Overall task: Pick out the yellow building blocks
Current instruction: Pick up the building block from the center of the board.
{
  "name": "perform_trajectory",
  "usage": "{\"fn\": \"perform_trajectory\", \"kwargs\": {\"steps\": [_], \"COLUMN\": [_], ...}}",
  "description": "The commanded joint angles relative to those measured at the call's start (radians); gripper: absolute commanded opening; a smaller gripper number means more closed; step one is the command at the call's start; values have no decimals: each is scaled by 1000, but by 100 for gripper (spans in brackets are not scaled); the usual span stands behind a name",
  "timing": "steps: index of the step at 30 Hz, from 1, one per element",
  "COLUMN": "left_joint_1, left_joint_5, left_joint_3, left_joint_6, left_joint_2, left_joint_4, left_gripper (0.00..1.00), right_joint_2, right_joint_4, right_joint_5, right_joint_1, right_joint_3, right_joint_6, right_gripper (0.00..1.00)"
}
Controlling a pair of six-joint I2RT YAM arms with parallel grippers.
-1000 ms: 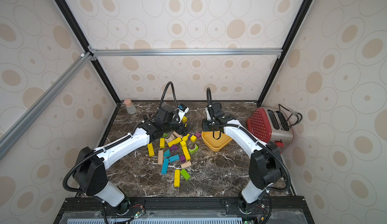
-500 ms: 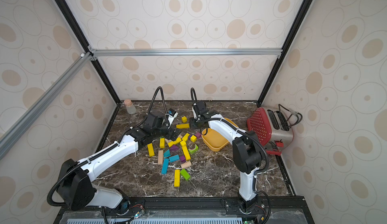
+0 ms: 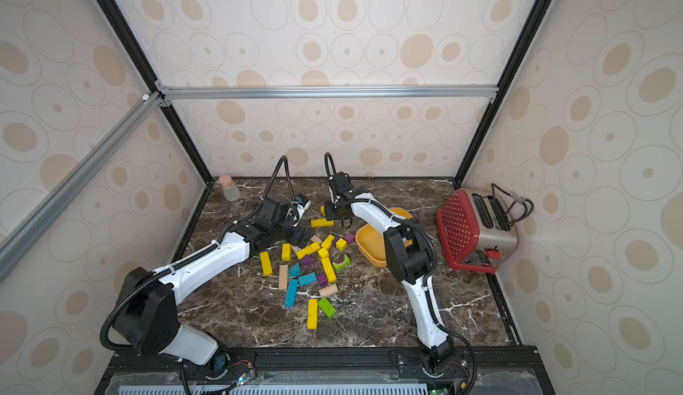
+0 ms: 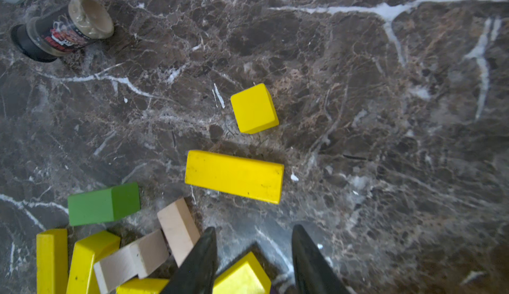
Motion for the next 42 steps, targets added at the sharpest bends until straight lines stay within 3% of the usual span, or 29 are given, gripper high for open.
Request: {"fn": "perform_trajectory", "kwargs": {"steps": [1, 16, 21, 27, 42], "left_joint_1": [20, 92, 94, 100, 113], "left_joint_5": [7, 46, 45, 52, 58], "left_joint_3": [66, 108, 102, 99, 86], "left_joint_6": [38, 12, 13, 9, 1], "left_joint_2": [32, 129, 137, 144, 144], "left_joint_4": [15, 52, 59, 65, 78], "left_gripper": [98, 98, 98, 98, 98], "right_joint_2": [68, 337, 372, 418, 442], "right_joint_4": [-61, -223, -232, -269, -201], "right_joint_5": [5, 67, 35, 1, 42], "right_joint_1": [5, 4, 0, -3, -4], "right_joint_3": [89, 513, 547, 607, 613], "right_joint_6": [-14, -82, -91, -86, -74], "right_gripper": [46, 52, 55, 50, 50]}}
